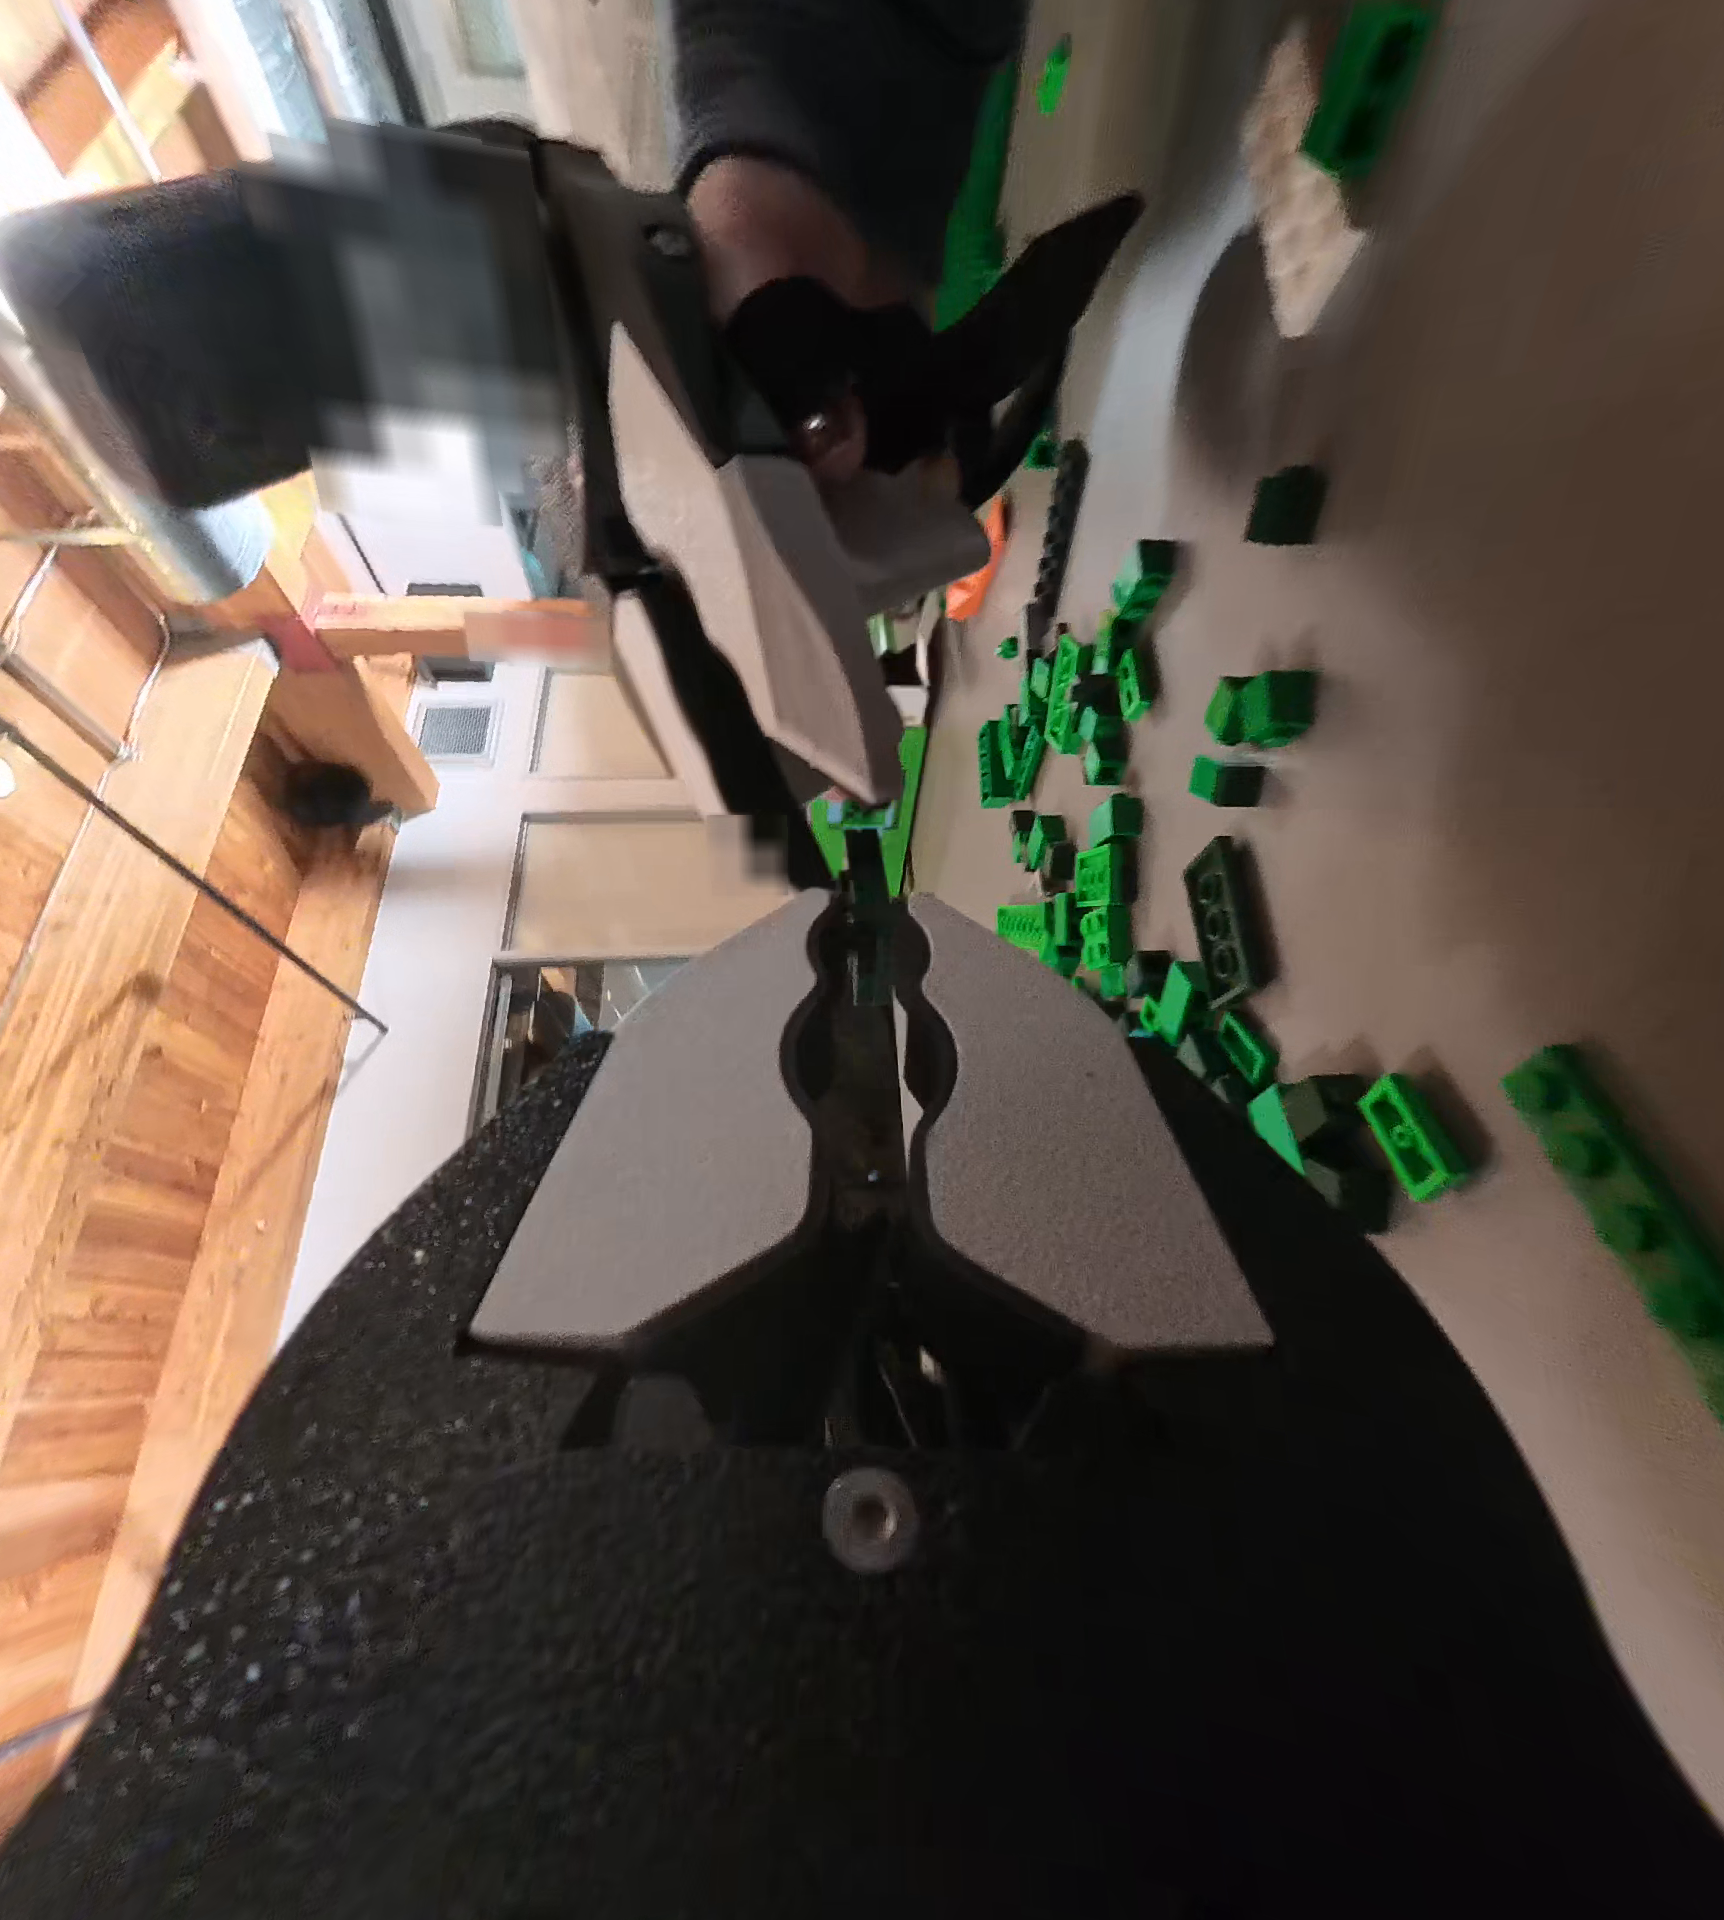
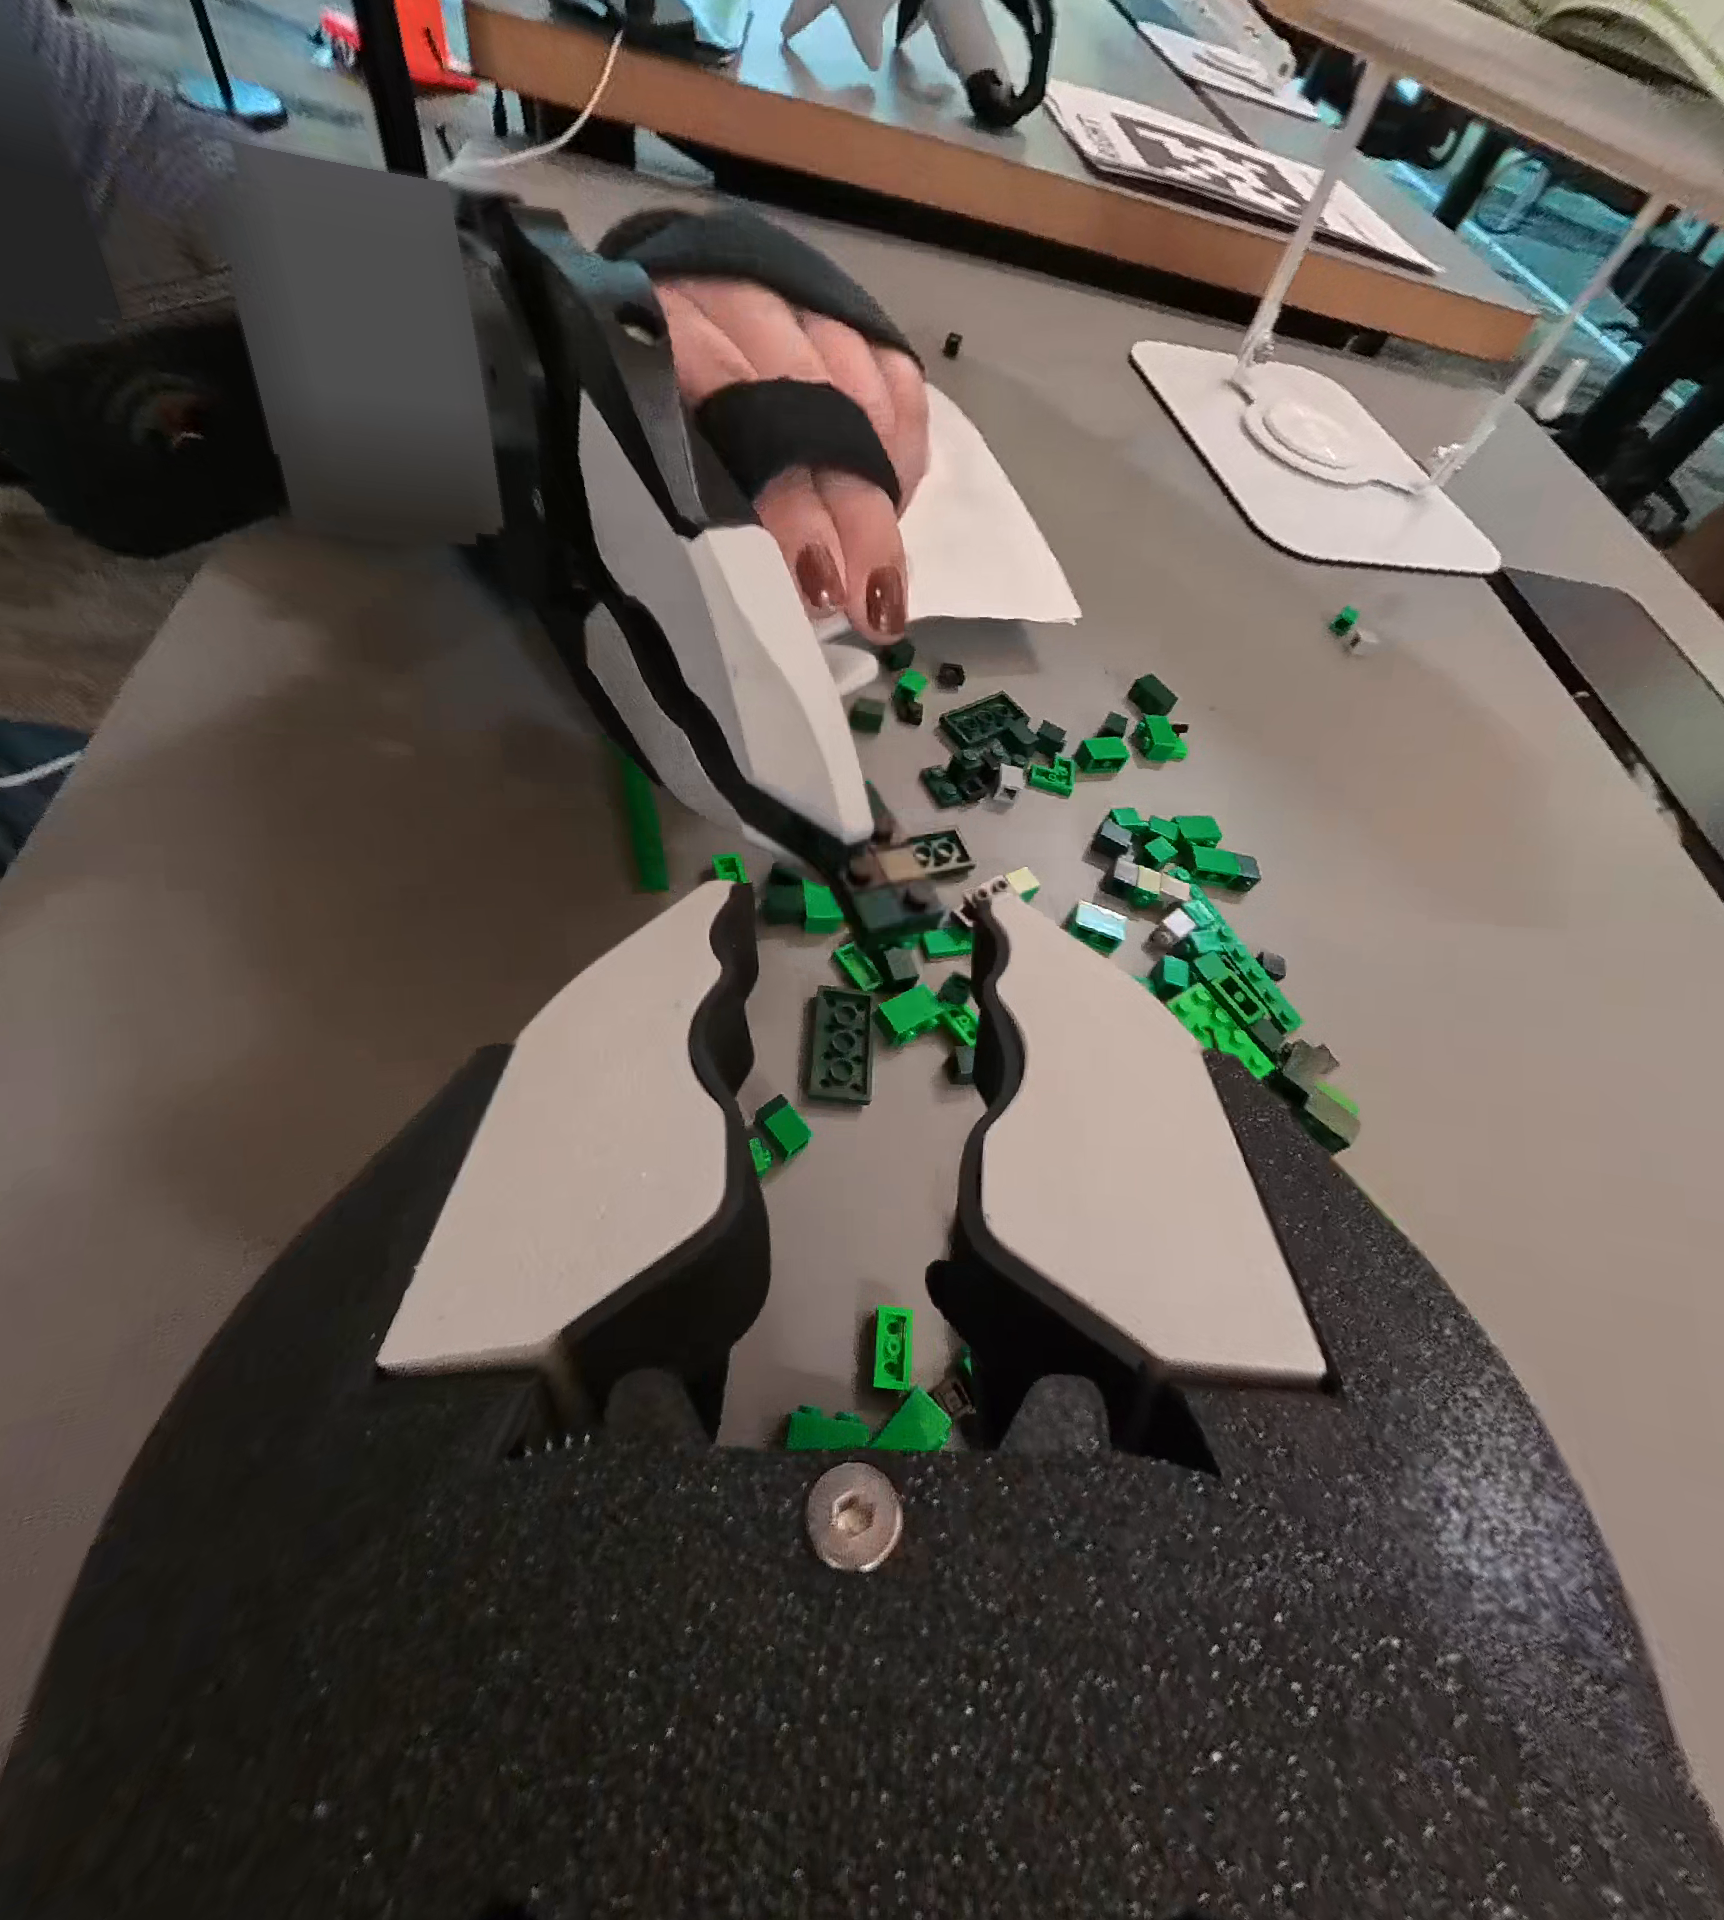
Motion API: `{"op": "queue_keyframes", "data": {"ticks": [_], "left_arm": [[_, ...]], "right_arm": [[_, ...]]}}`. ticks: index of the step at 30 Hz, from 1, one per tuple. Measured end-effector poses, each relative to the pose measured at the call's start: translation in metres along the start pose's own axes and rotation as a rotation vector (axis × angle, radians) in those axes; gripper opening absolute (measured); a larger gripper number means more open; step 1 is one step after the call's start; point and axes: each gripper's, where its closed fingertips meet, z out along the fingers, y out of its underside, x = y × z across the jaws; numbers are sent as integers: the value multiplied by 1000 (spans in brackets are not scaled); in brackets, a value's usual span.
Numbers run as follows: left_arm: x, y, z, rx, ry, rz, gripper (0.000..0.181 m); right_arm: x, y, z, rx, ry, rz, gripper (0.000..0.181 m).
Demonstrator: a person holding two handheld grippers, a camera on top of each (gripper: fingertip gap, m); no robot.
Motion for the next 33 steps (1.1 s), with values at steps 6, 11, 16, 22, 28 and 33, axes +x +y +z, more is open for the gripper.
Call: {"op": "queue_keyframes", "data": {"ticks": [6,11,16,22,28,33], "left_arm": [[6,-13,0,55,57,-38,7],[14,-1,7,4,173,-359,10],[17,34,8,-100,270,-927,28],[-12,42,1,71,285,-1605,18],[9,23,2,71,520,-1740,21],[6,16,-5,195,666,-1955,12]], "right_arm": [[-11,15,8,-121,-36,-69,25],[2,23,7,-158,32,-74,18],[28,32,4,-218,224,-259,18],[37,24,11,-252,387,-577,17],[24,12,21,-189,358,-649,18],[18,9,24,-149,325,-665,18]]}}
